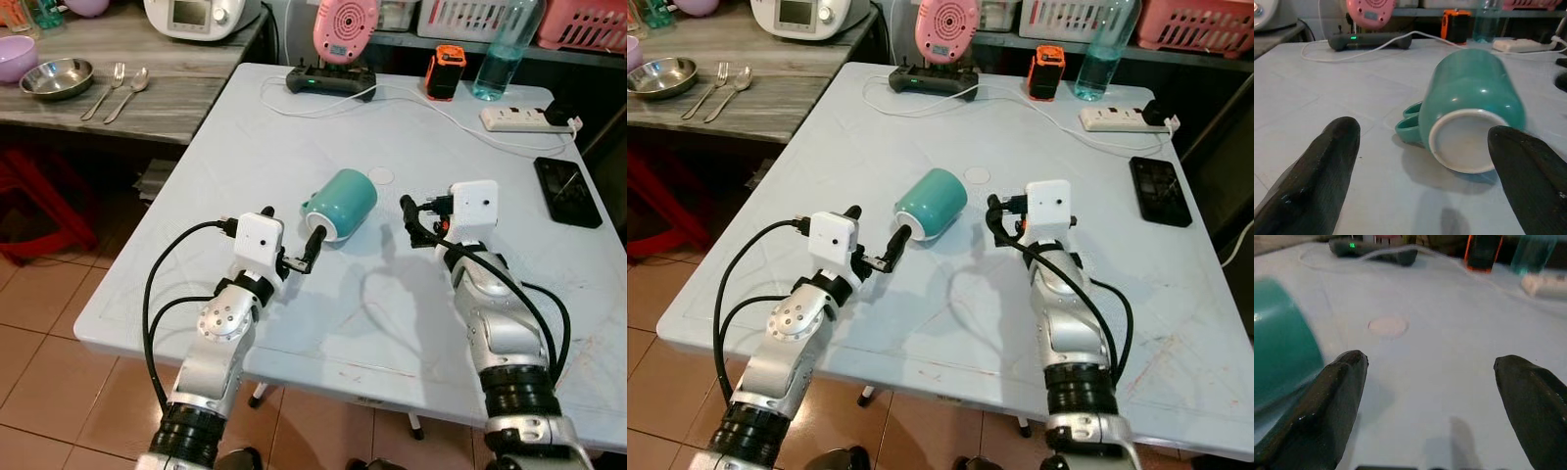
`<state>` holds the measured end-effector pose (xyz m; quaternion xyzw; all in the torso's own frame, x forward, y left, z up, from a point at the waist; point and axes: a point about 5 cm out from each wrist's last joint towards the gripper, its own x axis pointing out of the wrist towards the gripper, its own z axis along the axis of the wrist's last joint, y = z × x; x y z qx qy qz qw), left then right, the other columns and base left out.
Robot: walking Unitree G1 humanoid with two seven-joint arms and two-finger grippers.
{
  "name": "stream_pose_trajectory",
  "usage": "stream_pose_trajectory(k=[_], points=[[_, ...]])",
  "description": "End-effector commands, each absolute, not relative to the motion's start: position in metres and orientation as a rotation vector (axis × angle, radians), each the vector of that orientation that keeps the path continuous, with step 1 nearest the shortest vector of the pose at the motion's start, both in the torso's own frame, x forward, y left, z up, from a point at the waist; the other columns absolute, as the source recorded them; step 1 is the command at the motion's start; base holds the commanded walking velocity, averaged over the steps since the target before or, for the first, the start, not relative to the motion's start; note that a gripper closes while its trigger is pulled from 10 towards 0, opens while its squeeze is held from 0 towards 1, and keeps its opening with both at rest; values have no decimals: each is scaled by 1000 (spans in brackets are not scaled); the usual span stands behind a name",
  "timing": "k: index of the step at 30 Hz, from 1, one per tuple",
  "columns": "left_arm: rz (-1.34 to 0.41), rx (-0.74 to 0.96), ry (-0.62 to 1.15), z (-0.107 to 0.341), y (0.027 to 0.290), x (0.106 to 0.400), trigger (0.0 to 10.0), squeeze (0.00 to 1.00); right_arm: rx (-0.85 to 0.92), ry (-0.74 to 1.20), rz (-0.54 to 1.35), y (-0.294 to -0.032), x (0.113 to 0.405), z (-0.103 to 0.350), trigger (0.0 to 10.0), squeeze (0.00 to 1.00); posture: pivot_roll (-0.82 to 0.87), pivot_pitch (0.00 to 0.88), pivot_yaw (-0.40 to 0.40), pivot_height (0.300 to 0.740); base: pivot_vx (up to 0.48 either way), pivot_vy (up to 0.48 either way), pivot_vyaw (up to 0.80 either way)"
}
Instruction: Setting the table
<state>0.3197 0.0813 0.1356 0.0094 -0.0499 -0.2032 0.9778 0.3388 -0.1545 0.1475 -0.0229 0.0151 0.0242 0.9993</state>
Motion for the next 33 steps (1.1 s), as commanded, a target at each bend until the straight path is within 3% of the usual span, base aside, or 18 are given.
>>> stream_pose_trajectory(k=[1,19,33], points=[[-391,26,-104,136,80,323,10000,0,-45,51,51,-150,335,145,10000,0,-70,98,-4,740,0,0,0],[-179,123,-85,140,70,350,10000,0,-17,112,121,-124,319,138,10000,0,-81,93,4,740,0,0,0],[-382,13,-187,153,38,333,10000,0,-38,139,82,-138,323,134,10000,0,-81,93,4,740,0,0,0]])
